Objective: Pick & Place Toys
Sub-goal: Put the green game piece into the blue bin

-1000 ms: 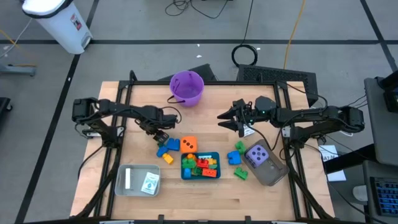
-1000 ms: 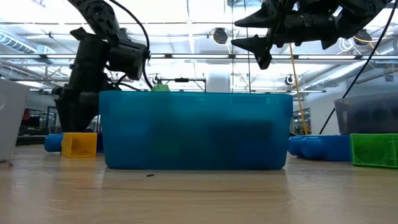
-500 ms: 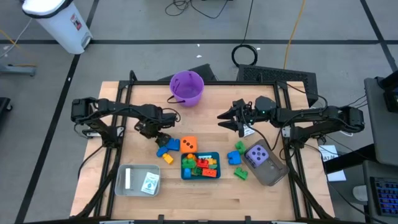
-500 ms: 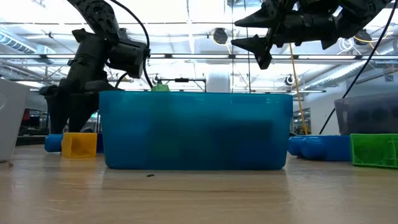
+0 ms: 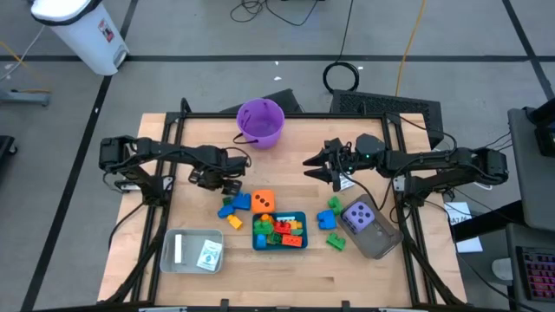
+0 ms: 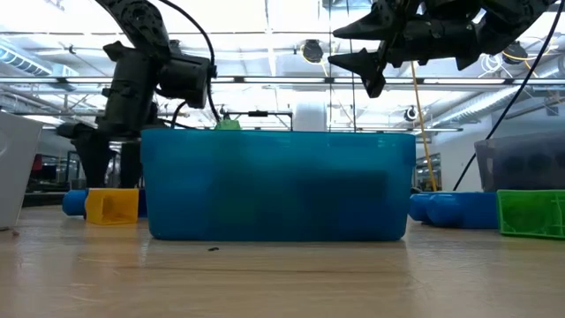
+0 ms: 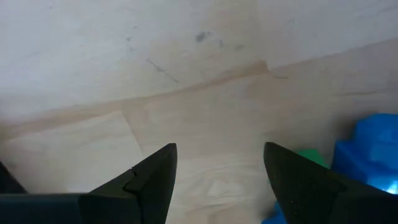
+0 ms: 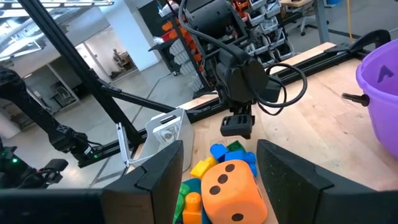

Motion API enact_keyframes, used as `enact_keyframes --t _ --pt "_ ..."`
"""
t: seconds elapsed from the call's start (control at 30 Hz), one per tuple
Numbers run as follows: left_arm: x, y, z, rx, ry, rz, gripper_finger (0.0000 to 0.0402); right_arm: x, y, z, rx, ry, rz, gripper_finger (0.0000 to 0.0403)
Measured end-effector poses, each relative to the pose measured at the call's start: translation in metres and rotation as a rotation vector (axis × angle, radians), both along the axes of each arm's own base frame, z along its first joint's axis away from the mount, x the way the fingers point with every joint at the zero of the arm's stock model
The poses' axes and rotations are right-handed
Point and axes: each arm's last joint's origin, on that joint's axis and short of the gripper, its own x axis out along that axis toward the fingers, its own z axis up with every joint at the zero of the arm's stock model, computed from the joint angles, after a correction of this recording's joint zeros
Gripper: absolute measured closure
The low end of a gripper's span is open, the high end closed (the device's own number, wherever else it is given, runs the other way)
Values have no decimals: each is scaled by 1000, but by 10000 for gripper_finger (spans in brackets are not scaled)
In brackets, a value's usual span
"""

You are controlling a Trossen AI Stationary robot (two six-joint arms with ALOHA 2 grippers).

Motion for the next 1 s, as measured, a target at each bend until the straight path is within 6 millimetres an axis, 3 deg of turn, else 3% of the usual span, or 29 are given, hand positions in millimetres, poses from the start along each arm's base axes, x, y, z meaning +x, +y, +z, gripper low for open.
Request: enact_keyframes --t 0.33,0.8,1.0 --pt "11 -4 8 -30 -153 94 156 0 0 0 -1 3 3 206" --pt "15 -39 11 29 -154 181 156 0 0 -1 1 12 4 206" --pt "15 -45 10 82 -149 233 156 0 0 -1 -3 9 5 206"
